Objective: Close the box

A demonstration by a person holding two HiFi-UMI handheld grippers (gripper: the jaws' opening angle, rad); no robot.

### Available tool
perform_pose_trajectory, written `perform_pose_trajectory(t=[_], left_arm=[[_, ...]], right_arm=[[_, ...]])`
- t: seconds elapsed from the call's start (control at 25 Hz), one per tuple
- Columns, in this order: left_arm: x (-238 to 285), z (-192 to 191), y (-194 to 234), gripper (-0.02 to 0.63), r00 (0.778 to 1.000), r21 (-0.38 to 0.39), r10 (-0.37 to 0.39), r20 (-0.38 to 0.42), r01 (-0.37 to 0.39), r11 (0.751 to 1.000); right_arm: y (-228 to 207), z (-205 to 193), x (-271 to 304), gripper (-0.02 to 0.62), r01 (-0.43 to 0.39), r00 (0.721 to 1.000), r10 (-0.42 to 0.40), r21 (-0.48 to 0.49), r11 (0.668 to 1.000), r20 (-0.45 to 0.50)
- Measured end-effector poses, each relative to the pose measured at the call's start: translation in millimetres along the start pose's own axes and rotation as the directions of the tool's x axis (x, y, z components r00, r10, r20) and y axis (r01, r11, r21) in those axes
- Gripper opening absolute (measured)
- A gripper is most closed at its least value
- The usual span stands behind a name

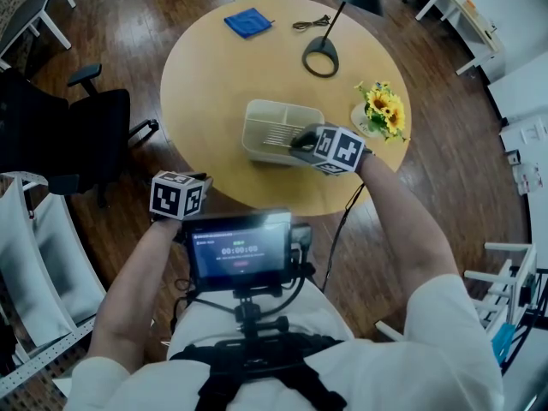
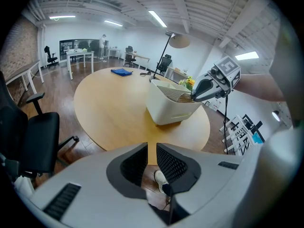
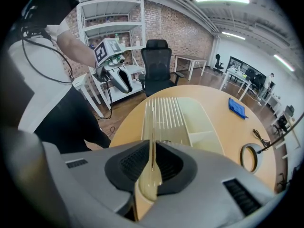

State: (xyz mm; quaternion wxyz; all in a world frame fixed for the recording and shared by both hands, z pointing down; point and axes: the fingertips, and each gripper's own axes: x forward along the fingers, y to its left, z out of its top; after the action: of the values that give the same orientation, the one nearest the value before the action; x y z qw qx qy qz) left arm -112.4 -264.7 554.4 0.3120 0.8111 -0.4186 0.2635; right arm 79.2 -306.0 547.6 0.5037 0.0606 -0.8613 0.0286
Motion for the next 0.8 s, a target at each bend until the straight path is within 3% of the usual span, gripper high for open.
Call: perform_pose_trajectory(t=[0.28, 0.48, 0.6, 0.72, 0.8], left_arm=[[-2.9, 1.3, 3.1, 0.064, 1.000, 0.013, -0.004, 0.003, 0.004, 1.000], [-17.2, 8.7, 4.5, 0.064, 0.999, 0.041, -0.028, 0.037, 0.027, 0.999], [-32.2, 6.2, -1.9, 0.064, 0.998, 0.085, -0.053, 0.047, 0.049, 0.995], [-46.9, -3.4, -16.7, 0.064, 0.996, 0.136, -0.077, 0.047, 0.070, 0.988], [-46.4, -5.7, -16.9, 0.064, 0.995, 0.171, -0.088, 0.050, 0.079, 0.982]], right_arm=[[-3.1, 0.3, -13.7, 0.069, 0.042, 0.999, -0.042, 0.009, 0.999, 0.014], [-4.2, 3.0, -38.7, 0.069, 0.188, 0.977, -0.201, 0.155, 0.970, 0.075], [13.6, -2.5, -65.9, 0.069, 0.320, 0.924, -0.368, 0.315, 0.893, 0.104], [54.4, -15.5, -95.1, 0.069, 0.415, 0.853, -0.513, 0.476, 0.775, 0.092], [76.5, -23.8, -100.7, 0.069, 0.432, 0.811, -0.579, 0.582, 0.689, 0.083]])
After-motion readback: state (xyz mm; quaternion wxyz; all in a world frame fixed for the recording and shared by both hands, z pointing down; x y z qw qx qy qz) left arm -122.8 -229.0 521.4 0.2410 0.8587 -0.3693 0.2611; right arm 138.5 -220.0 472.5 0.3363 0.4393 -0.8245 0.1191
